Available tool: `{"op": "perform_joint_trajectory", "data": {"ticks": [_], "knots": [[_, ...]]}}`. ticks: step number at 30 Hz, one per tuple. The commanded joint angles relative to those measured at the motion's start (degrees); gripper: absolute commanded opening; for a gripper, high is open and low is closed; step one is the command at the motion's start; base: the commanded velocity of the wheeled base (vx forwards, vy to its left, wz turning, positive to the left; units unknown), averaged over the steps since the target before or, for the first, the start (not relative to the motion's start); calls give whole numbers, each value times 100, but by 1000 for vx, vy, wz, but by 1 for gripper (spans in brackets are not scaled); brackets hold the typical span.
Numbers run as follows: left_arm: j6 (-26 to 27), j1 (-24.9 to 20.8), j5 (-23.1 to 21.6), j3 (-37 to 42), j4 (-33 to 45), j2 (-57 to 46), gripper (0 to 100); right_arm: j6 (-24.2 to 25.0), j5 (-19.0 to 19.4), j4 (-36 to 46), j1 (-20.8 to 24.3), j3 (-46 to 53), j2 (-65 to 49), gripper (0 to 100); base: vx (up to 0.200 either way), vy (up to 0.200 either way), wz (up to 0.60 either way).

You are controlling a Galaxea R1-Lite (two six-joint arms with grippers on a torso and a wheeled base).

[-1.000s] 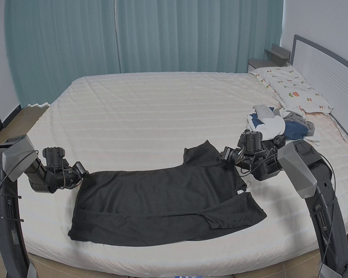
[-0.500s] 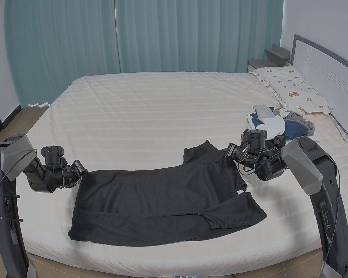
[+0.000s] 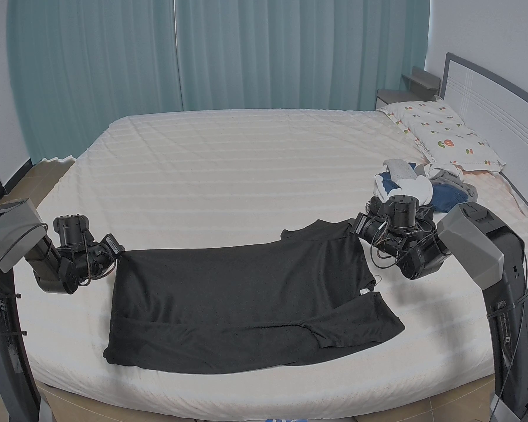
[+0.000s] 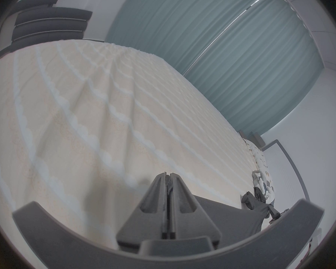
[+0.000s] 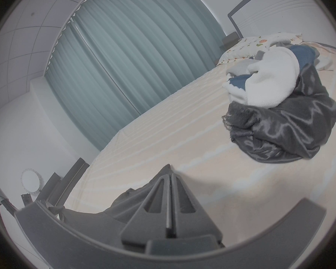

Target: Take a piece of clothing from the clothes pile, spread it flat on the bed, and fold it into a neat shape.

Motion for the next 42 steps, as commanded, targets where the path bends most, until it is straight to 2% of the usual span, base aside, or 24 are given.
{"op": "perform_joint_trajectory", "data": {"ticks": [1,7,9,11,14,17,21,30,35,42], "knots": [[93,12,4,98,-22,-101,0,2,12,-66,-79,275,-124,0,0,0,0],[164,91,4,186,-31,-145,0,-15,82,-312,-44,609,-168,0,0,0,0],[199,135,-23,248,-31,-207,0,-50,249,-400,-53,908,-352,0,0,0,0],[489,188,-67,415,-40,-286,0,-68,425,-444,-79,1216,-581,0,0,0,0],[832,196,-102,582,-137,-286,0,-77,434,-567,-79,1409,-660,0,0,0,0],[911,188,-102,749,-392,-251,0,-86,460,-901,-79,1638,-599,0,0,0,0],[911,188,-111,916,-682,-242,0,-86,575,-980,-97,1752,-572,0,0,0,0],[937,179,-111,1056,-717,-286,0,-94,698,-998,-106,2033,-642,0,0,0,0],[1306,179,-119,1065,-717,-295,0,-112,733,-989,-150,2077,-634,0,0,0,0],[1359,179,-102,1065,-717,-286,0,-112,759,-1015,-194,2033,-642,0,0,0,0]]}}
